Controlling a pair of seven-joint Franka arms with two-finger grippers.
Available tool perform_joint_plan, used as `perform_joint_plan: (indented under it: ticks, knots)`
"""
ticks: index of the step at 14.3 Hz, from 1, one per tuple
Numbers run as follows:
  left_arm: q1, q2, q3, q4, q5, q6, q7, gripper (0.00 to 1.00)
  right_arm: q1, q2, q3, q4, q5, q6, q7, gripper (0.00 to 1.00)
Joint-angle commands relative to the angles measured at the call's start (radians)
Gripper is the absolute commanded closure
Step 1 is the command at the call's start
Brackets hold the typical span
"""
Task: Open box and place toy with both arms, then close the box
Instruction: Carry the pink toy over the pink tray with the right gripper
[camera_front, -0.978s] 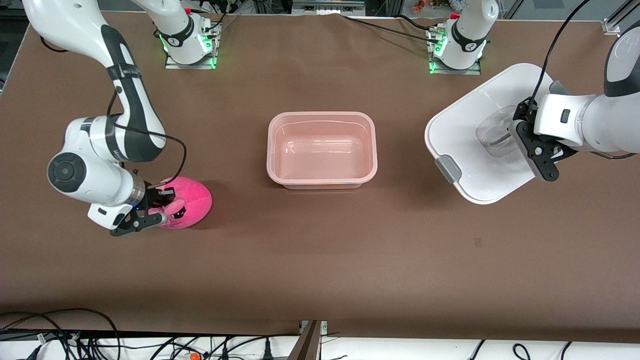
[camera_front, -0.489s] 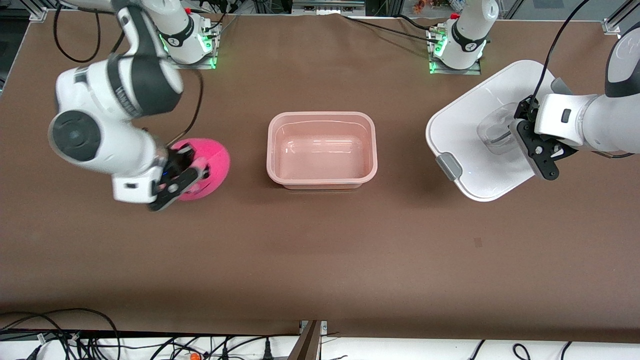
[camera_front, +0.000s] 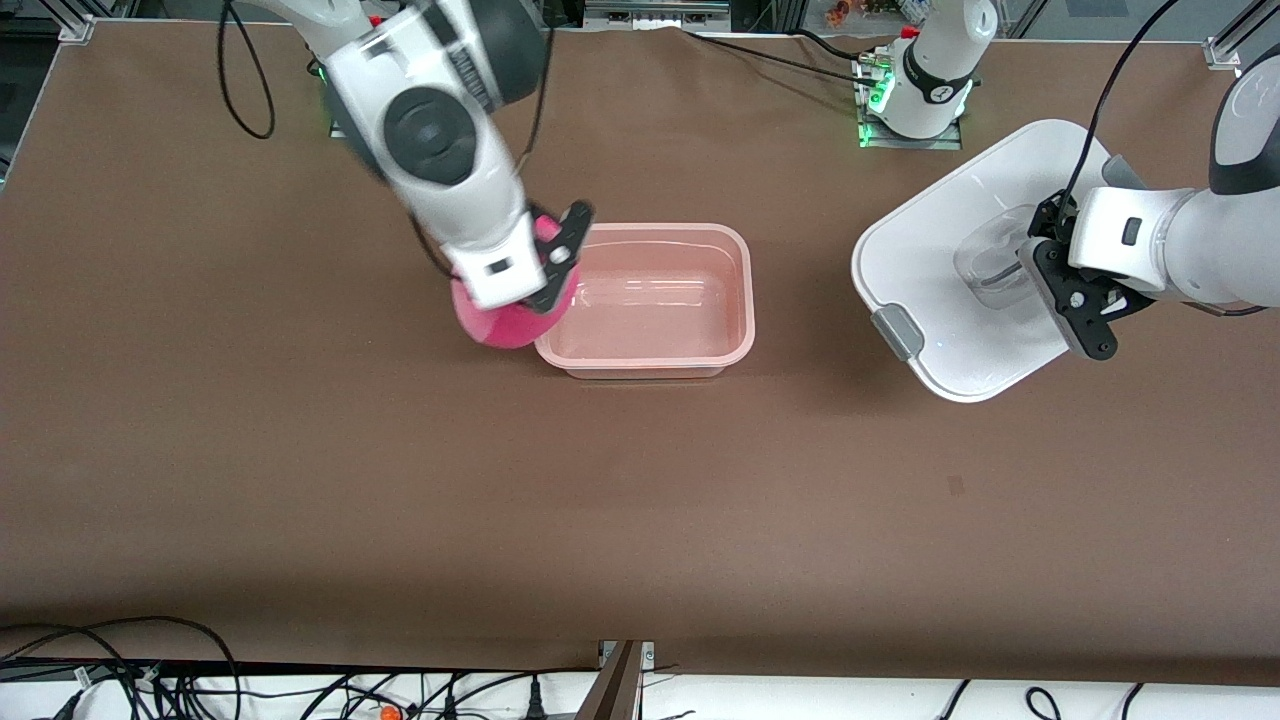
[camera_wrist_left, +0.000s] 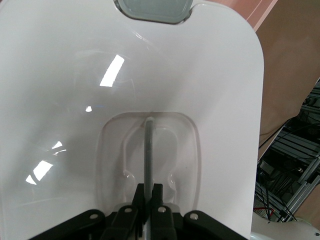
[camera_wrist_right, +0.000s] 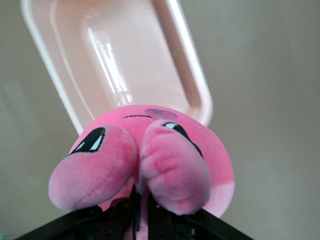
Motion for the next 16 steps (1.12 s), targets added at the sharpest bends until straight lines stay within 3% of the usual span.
perform_joint_plan:
  ticks: [1, 6, 16]
  knots:
    - [0.003, 0.001, -0.006, 0.016, 0.006, -0.018, 0.022, 1.00, 0.100, 0.039, -0.007, 0.033, -0.048, 0.029, -0.001, 1.00]
    - [0.000, 0.001, -0.010, 0.014, 0.005, -0.018, 0.022, 1.00, 0.175, 0.126, -0.010, 0.030, -0.098, 0.079, 0.020, 1.00]
    - [0.000, 0.001, -0.012, 0.013, 0.005, -0.018, 0.022, 1.00, 0.215, 0.268, -0.011, 0.033, -0.243, 0.243, 0.078, 1.00]
